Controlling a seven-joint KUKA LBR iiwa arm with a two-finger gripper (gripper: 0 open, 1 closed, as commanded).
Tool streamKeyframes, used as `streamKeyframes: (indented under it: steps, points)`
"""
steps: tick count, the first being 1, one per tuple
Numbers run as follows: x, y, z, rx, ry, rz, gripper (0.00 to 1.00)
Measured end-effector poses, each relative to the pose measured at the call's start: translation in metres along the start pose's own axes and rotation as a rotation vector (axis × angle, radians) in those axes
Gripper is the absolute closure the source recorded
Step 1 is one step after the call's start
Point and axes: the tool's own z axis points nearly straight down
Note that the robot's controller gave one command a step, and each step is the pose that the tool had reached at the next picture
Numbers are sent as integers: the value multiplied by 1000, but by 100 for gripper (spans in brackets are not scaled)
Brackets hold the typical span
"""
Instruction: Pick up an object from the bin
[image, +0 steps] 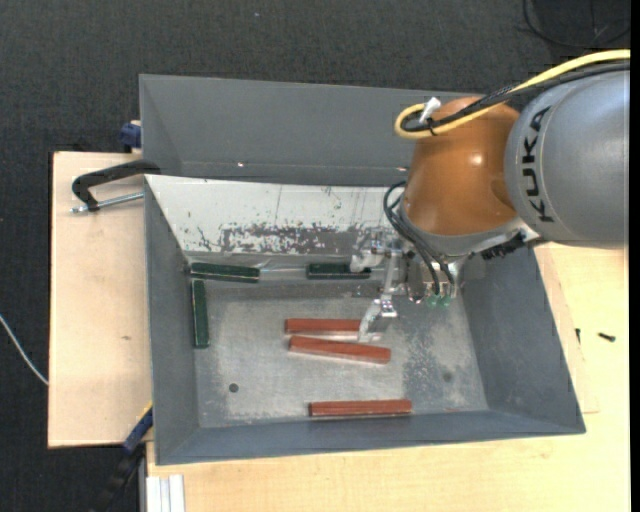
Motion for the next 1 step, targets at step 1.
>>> streamKeyframes:
  steps: [1]
  points:
    - [22, 5, 95, -1, 6, 10, 100]
